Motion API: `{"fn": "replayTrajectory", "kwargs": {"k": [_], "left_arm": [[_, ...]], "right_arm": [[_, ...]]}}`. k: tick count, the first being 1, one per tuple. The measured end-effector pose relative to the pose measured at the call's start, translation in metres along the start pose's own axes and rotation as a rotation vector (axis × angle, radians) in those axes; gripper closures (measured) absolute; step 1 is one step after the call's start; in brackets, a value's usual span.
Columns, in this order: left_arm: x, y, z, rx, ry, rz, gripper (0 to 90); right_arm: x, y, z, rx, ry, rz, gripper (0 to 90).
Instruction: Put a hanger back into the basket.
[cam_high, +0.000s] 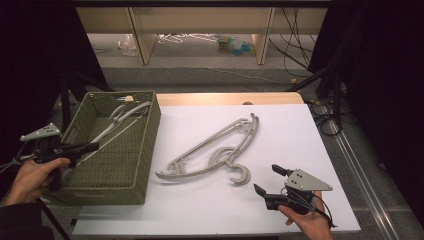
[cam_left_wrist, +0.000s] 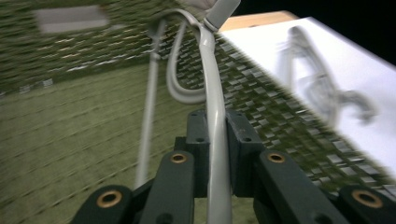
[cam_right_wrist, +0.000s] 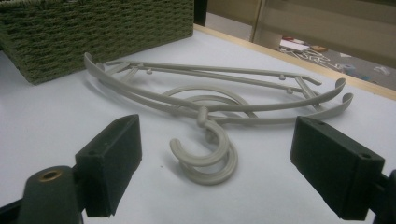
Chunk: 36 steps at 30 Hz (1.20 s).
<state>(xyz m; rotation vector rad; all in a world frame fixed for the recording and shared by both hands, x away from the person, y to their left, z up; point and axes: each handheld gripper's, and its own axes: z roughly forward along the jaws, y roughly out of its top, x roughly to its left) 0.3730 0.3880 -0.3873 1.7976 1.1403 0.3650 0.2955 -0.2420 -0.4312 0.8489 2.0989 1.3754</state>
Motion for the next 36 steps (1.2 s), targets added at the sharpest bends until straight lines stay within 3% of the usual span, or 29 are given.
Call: {"fn": "replayTrajectory", "kwargs": {"k": [1,3,5,8,11,15,16,18,22,25,28,29,30,36], "left_arm": [[0.001,0.0,0.001,0.017,0.019,-0.016,79.6],[0.0,0.001,0.003,0.027,0.026,0.0,79.4],[-0.004,0.003,0.008,0.062,0.042,0.017,79.6],[-0.004,0.004,0.01,0.071,0.059,0.0,79.2],[-0.002,0.004,0.008,0.11,0.124,-0.001,76.9],[-0.001,0.005,0.009,0.167,0.17,0.02,75.6],[0.0,0.006,0.009,0.211,0.184,0.049,75.6],[-0.001,0.008,0.011,0.262,0.221,0.053,74.8],[0.003,0.006,0.013,0.281,0.248,0.029,75.1],[0.006,0.005,0.015,0.297,0.305,0.006,74.9],[0.007,0.003,0.02,0.278,0.335,-0.005,74.6],[0.006,0.003,0.021,0.288,0.343,-0.008,74.6],[0.006,0.006,0.019,0.351,0.367,0.008,74.5],[0.012,0.005,0.019,0.354,0.432,-0.014,71.9]], "right_arm": [[0.0,0.0,0.0,0.007,0.003,-0.001,17.6],[0.001,0.0,0.0,0.016,0.006,0.016,17.6],[-0.001,-0.001,0.001,0.005,0.0,0.003,17.6],[-0.001,0.0,0.0,0.011,0.001,0.007,17.6],[-0.001,0.0,0.0,0.008,-0.001,0.003,17.6],[-0.001,0.0,0.0,0.01,0.003,-0.001,17.7],[-0.001,0.0,0.0,0.01,0.003,-0.001,17.7],[0.0,-0.001,0.002,0.004,-0.001,0.005,17.7],[0.0,-0.001,0.001,0.004,-0.003,0.007,17.7],[-0.001,-0.001,0.001,0.008,0.001,0.007,17.7],[0.0,-0.001,0.002,0.004,0.0,0.006,17.7],[0.0,-0.001,0.001,0.004,-0.001,0.006,17.7],[-0.001,0.0,0.001,0.012,0.002,0.005,17.7],[0.0,-0.001,0.001,0.005,0.001,0.006,17.7]]}}
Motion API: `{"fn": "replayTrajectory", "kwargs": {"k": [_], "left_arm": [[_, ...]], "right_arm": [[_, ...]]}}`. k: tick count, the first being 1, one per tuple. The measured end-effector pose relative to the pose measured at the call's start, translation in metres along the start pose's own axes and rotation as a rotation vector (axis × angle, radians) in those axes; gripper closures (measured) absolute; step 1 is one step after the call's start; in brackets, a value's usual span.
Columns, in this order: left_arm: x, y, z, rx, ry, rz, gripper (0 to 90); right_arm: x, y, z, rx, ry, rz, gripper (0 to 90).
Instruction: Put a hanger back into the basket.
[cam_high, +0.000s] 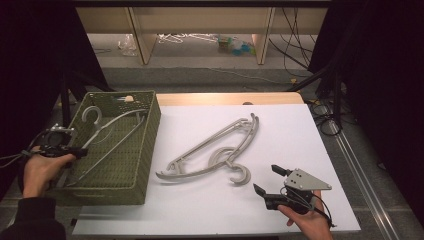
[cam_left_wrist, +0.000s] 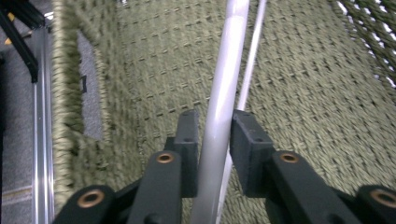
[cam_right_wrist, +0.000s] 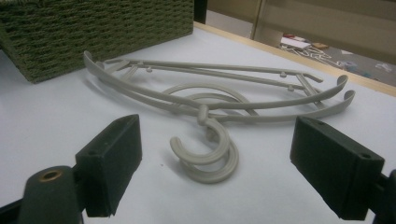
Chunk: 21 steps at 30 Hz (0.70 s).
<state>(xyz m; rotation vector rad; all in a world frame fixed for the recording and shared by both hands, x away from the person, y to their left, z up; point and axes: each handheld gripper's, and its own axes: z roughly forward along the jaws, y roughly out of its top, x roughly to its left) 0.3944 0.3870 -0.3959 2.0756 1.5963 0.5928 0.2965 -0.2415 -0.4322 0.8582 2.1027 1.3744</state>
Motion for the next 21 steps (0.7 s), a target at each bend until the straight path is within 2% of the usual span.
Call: {"fn": "replayTrajectory", "kwargs": {"k": [2,5,10,11,12,13,15,16,17,18,20,21], "left_arm": [[0.001,-0.001,-0.001,0.002,0.025,-0.003,69.5],[0.003,0.0,-0.002,-0.02,0.057,-0.035,60.5],[-0.004,0.007,-0.014,-0.092,0.089,-0.032,49.8],[-0.007,0.009,-0.017,-0.115,0.075,-0.041,47.9],[-0.011,0.013,-0.022,-0.157,0.041,-0.055,45.3],[-0.013,0.015,-0.025,-0.177,0.014,-0.062,42.7],[-0.022,0.021,-0.033,-0.255,-0.037,-0.056,39.6],[-0.027,0.024,-0.038,-0.267,-0.086,-0.036,37.3],[-0.034,0.027,-0.039,-0.308,-0.113,-0.054,36.4],[-0.034,0.027,-0.039,-0.308,-0.113,-0.054,35.5],[-0.05,0.032,-0.04,-0.341,-0.167,-0.05,33.6],[-0.056,0.033,-0.04,-0.349,-0.186,-0.023,32.3]], "right_arm": [[0.0,0.0,0.0,0.0,0.001,-0.001,17.7],[0.0,0.0,0.0,0.003,0.002,-0.001,17.7],[0.0,0.0,0.0,0.0,-0.001,-0.002,17.7],[0.0,0.0,0.0,0.008,0.002,-0.002,17.7],[0.0,0.001,-0.001,0.005,0.004,-0.005,17.7],[0.0,0.001,-0.001,0.001,0.004,-0.002,17.7],[-0.001,0.001,-0.001,0.001,0.001,-0.005,17.7],[-0.001,0.001,-0.001,0.001,0.001,-0.005,17.7],[-0.001,0.001,-0.001,0.001,0.001,-0.005,17.7],[-0.001,0.001,-0.001,0.001,0.001,-0.005,17.7],[0.0,0.001,-0.001,0.005,0.006,0.003,17.7],[0.0,0.001,-0.001,0.001,0.004,-0.002,17.7]]}}
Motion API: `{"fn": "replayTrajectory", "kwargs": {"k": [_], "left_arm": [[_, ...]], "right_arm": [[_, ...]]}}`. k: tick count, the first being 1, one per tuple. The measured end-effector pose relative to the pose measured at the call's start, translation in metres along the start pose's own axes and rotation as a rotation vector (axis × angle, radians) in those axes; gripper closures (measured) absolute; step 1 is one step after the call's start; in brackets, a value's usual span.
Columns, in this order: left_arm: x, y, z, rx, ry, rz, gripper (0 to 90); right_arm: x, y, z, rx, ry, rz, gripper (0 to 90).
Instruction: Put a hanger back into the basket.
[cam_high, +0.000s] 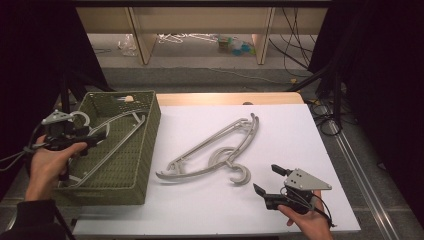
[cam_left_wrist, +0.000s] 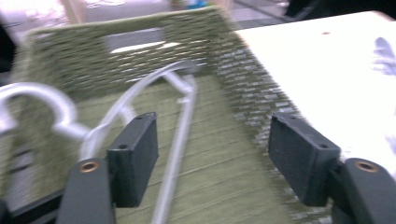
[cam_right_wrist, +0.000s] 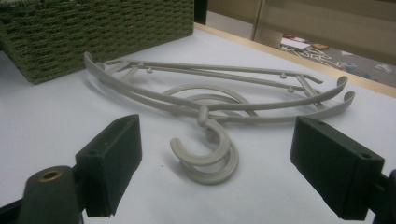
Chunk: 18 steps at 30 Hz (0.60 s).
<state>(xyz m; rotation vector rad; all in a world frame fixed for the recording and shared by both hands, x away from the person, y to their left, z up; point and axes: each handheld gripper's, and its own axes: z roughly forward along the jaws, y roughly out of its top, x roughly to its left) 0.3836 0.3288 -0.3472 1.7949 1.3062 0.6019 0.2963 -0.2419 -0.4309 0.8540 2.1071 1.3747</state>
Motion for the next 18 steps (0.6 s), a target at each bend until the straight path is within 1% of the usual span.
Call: {"fn": "replayTrajectory", "kwargs": {"k": [1,2,3,4,5,7,8,9,10,11,12,13,14,15,16,17,18], "left_arm": [[-0.006,0.001,0.002,-0.011,-0.033,0.014,32.4],[-0.011,0.003,0.003,-0.025,-0.076,0.009,32.3],[-0.016,0.004,0.004,-0.039,-0.106,-0.008,32.2],[-0.021,0.005,0.004,-0.056,-0.119,-0.001,32.1],[-0.031,0.007,0.004,-0.064,-0.125,0.024,31.8],[-0.042,0.009,0.005,-0.069,-0.135,0.05,29.9],[-0.049,0.01,0.006,-0.074,-0.142,0.051,29.0],[-0.056,0.011,0.006,-0.085,-0.168,0.061,28.7],[-0.06,0.012,0.006,-0.095,-0.197,0.059,28.7],[-0.07,0.012,0.008,-0.117,-0.252,0.04,28.8],[-0.077,0.013,0.009,-0.124,-0.278,0.043,28.8],[-0.088,0.012,0.012,-0.128,-0.297,0.057,28.8],[-0.088,0.012,0.012,-0.128,-0.297,0.057,28.6],[-0.098,0.011,0.014,-0.131,-0.307,0.073,28.6],[-0.106,0.01,0.016,-0.12,-0.305,0.086,28.2],[-0.121,0.008,0.02,-0.116,-0.32,0.114,27.8],[-0.121,0.008,0.02,-0.116,-0.32,0.114,27.6]], "right_arm": [[0.0,0.0,0.0,-0.001,-0.001,-0.002,17.7],[0.0,0.0,0.0,0.0,0.001,0.0,17.7],[0.0,0.0,0.0,0.0,0.002,0.0,17.7],[0.0,0.0,0.0,-0.001,0.003,-0.001,17.7],[0.0,0.0,0.0,0.0,0.003,-0.001,17.7],[0.0,0.0,0.0,-0.001,0.002,-0.001,17.7],[0.0,0.0,0.0,0.001,0.003,0.0,17.7],[0.001,0.0,0.0,0.0,0.003,0.004,17.7],[0.001,0.0,0.0,0.0,0.003,0.004,17.7],[0.001,0.0,0.0,0.0,0.0,0.001,17.7],[0.001,0.0,0.0,-0.005,0.002,0.001,17.7],[0.001,0.001,-0.002,0.02,-0.001,0.0,17.7],[0.001,0.001,-0.002,0.02,-0.001,0.0,17.7],[0.001,0.001,-0.002,0.019,-0.001,-0.001,17.7],[0.001,0.0,0.0,-0.001,0.004,0.004,17.7],[0.0,0.0,0.0,0.003,0.004,0.004,17.7],[0.0,0.0,0.0,0.003,0.004,0.004,17.7]]}}
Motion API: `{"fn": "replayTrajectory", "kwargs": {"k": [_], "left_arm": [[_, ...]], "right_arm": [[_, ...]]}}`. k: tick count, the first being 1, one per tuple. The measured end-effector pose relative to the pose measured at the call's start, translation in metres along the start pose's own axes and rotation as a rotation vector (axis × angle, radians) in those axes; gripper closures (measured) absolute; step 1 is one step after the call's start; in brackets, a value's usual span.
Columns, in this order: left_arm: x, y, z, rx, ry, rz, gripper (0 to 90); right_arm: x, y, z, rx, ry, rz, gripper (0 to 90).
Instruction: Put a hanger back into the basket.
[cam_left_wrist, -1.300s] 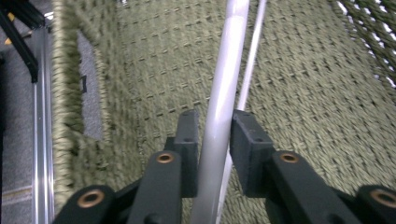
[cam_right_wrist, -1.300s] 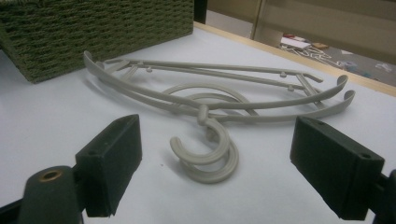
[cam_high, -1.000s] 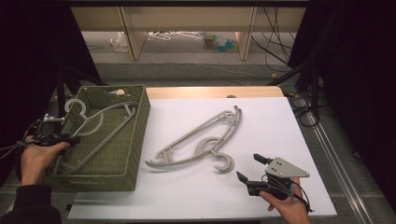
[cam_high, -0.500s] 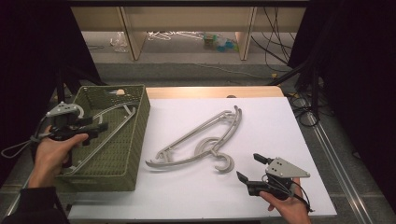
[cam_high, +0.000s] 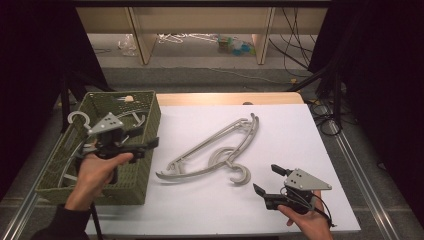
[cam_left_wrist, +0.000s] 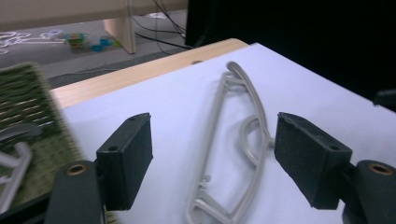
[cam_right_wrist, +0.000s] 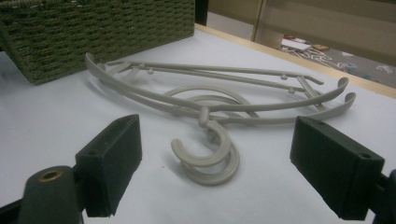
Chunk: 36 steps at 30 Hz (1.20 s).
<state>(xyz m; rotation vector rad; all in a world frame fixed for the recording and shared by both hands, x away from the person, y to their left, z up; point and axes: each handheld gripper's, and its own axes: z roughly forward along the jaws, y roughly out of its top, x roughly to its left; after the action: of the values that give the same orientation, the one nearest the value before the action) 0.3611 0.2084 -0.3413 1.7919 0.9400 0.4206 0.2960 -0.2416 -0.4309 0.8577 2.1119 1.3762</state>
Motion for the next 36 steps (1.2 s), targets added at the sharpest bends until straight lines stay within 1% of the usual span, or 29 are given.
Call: {"fn": "replayTrajectory", "kwargs": {"k": [1,2,4,5,6,7,8,9,10,12,13,14,17,20,21,23,25,26,27,28,29,30,31,33,35,36], "left_arm": [[-0.008,0.0,0.005,0.007,-0.013,0.036,26.7],[-0.013,-0.001,0.008,0.008,-0.022,0.035,26.7],[-0.026,-0.005,0.016,-0.003,-0.054,0.047,26.1],[-0.031,-0.007,0.019,-0.006,-0.071,0.045,25.8],[-0.036,-0.009,0.023,-0.006,-0.082,0.066,25.4],[-0.043,-0.012,0.029,0.0,-0.088,0.086,24.5],[-0.043,-0.012,0.029,0.0,-0.088,0.086,23.7],[-0.047,-0.015,0.033,0.0,-0.091,0.094,23.7],[-0.052,-0.019,0.038,0.0,-0.108,0.092,23.0],[-0.055,-0.021,0.04,-0.004,-0.114,0.091,22.6],[-0.058,-0.024,0.044,0.0,-0.129,0.093,22.2],[-0.06,-0.026,0.047,0.008,-0.136,0.1,21.5],[-0.066,-0.034,0.056,0.019,-0.135,0.13,20.9],[-0.07,-0.042,0.064,0.022,-0.149,0.124,20.9],[-0.071,-0.044,0.065,0.026,-0.143,0.125,20.9],[-0.073,-0.048,0.069,0.024,-0.144,0.133,20.8],[-0.075,-0.051,0.072,0.031,-0.14,0.131,19.9],[-0.077,-0.053,0.074,0.04,-0.142,0.14,19.6],[-0.078,-0.055,0.076,0.052,-0.139,0.148,19.3],[-0.079,-0.057,0.078,0.06,-0.143,0.156,19.0],[-0.081,-0.058,0.079,0.067,-0.141,0.158,18.8],[-0.082,-0.06,0.08,0.077,-0.143,0.165,18.4],[-0.084,-0.061,0.082,0.086,-0.144,0.173,17.6],[-0.086,-0.066,0.086,0.097,-0.149,0.191,17.2],[-0.087,-0.067,0.087,0.107,-0.144,0.19,17.2],[-0.088,-0.069,0.088,0.112,-0.147,0.197,17.2]], "right_arm": [[0.001,0.0,0.0,-0.002,0.002,0.008,17.7],[0.001,0.0,0.0,-0.002,0.002,0.008,17.7],[0.0,0.0,0.0,0.002,0.002,0.007,17.7],[0.001,0.0,0.0,0.005,0.002,0.008,17.7],[0.001,0.0,0.0,0.006,0.004,0.01,17.7],[0.0,0.0,0.0,-0.004,-0.003,-0.005,17.7],[0.0,0.0,0.0,-0.004,-0.003,-0.005,17.7],[0.0,0.0,0.0,0.0,0.0,0.003,17.7],[-0.001,0.0,0.0,-0.006,-0.006,-0.006,17.7],[-0.001,0.0,0.0,-0.001,-0.002,0.002,17.7],[0.0,0.0,-0.001,0.006,0.002,0.013,17.7],[-0.001,0.0,-0.002,0.017,0.001,0.011,17.7],[0.0,-0.001,0.001,-0.005,0.006,0.012,17.7],[0.0,-0.001,0.001,-0.006,0.01,-0.001,17.7],[0.001,-0.001,0.0,0.0,0.019,0.007,17.7],[0.001,-0.001,-0.001,0.003,0.016,0.008,17.7],[0.0,-0.001,-0.002,0.002,0.01,0.011,17.7],[0.0,-0.001,-0.002,0.006,0.01,0.009,17.7],[0.0,-0.001,-0.004,0.022,0.009,0.011,17.7],[0.0,-0.001,-0.004,0.023,0.009,0.012,17.7],[0.0,-0.002,-0.001,-0.013,0.017,0.019,17.7],[0.001,-0.002,-0.001,-0.009,0.015,0.021,17.7],[0.0,-0.002,-0.001,-0.016,0.015,0.019,17.7],[0.0,-0.002,-0.002,0.003,0.001,0.01,17.7],[0.0,-0.002,-0.002,-0.002,0.0,0.004,17.7],[0.0,-0.001,-0.002,0.003,0.006,0.004,17.7]]}}
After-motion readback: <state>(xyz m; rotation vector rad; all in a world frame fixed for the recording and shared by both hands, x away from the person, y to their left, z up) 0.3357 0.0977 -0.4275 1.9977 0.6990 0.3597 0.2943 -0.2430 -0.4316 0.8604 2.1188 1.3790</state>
